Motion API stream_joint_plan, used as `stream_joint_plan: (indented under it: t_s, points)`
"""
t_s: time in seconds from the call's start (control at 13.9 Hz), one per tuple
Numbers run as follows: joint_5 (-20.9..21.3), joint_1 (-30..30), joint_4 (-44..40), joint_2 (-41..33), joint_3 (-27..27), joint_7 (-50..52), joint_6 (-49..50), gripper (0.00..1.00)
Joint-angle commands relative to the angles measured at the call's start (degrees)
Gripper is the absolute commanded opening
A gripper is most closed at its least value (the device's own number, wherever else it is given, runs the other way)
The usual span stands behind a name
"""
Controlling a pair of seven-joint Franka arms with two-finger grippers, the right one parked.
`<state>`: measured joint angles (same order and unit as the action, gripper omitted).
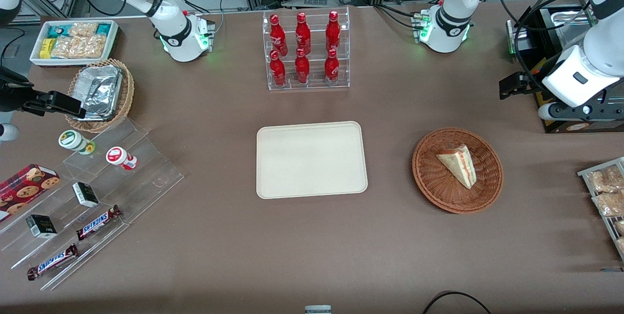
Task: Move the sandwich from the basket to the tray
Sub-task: 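Move the left gripper over the wrapped sandwich in the wicker basket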
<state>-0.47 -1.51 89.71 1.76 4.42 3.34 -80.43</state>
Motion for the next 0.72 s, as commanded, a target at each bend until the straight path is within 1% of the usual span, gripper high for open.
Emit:
stream_joint_plan:
  t_s: [0.0, 0.22, 0.65]
  points:
    - [0.3, -0.8, 2.1, -1.2, 0.6, 0.5, -1.9, 1.00]
    - [0.3, -0.8, 3.6, -1.2, 0.9, 0.5, -3.1, 1.00]
    - [0.3, -0.8, 15.1, -1.7, 0.9, 0.5, -14.9, 1.00]
